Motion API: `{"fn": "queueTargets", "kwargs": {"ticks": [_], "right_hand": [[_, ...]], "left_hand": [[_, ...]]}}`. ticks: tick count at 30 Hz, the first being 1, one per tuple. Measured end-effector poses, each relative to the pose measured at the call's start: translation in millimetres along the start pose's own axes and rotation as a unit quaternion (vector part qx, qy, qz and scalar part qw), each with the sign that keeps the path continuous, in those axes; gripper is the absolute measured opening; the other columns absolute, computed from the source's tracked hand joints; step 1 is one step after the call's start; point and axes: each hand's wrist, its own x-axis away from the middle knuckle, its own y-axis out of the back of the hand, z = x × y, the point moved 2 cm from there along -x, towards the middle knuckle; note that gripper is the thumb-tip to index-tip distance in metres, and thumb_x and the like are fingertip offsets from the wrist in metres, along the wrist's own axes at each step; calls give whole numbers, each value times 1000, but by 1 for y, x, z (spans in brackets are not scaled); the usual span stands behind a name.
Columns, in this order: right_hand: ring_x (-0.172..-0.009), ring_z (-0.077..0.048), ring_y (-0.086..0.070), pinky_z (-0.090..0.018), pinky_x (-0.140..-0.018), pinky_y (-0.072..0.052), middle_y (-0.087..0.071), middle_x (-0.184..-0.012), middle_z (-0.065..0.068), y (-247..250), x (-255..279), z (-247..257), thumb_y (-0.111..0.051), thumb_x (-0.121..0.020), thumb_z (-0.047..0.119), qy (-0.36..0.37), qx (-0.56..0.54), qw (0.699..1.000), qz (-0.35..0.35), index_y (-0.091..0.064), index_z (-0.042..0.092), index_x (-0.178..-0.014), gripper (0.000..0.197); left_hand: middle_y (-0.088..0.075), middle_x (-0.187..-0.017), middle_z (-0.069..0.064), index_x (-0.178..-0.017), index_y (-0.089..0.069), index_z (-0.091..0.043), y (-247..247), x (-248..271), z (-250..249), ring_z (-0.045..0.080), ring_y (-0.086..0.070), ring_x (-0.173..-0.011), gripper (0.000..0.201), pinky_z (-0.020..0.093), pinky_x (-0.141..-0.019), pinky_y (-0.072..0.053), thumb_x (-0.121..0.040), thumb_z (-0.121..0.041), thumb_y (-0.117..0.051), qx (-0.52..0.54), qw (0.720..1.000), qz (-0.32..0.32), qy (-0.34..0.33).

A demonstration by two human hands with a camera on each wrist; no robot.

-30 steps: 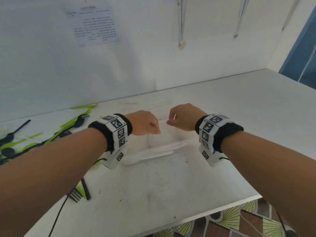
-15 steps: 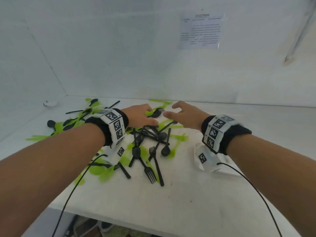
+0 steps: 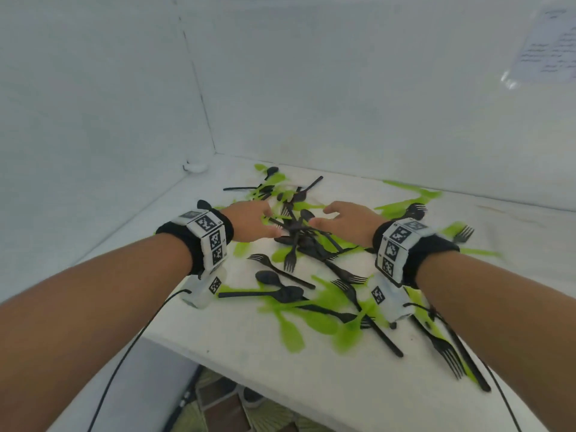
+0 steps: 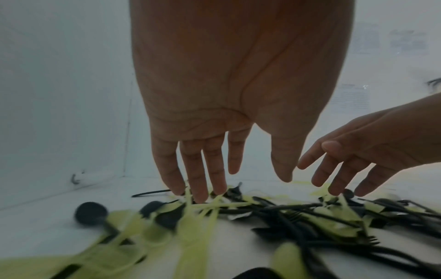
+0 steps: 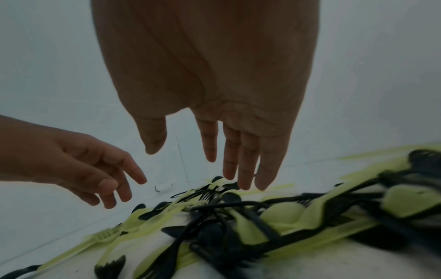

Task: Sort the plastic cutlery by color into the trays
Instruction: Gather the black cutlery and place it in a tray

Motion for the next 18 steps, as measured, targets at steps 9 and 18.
{"fn": "queueTargets", "kwargs": {"ticks": [9, 18], "right_hand": [[-122, -25, -58, -38, -103, -46, -60, -135, -4, -46, -72, 47, -59, -93, 62, 15, 20, 1000, -2, -56, 24, -137, 58], [-100, -31, -60, -36, -78, -48, -61, -123, -13, -24, -139, 4, -53, -99, 23, -46, 144, 987, -50, -50, 12, -132, 35]], "left_hand": [[-61, -135, 4, -144, -48, -20, 5, -30, 90, 24, -58, -120, 61, 35, -102, -47, -95, -54, -61, 34, 999, -8, 39], [-65, -116, -4, -129, -61, -25, 7, -75, 80, 17, -58, -103, 31, 27, -85, -44, -102, -36, -54, 21, 998, -38, -34]]}}
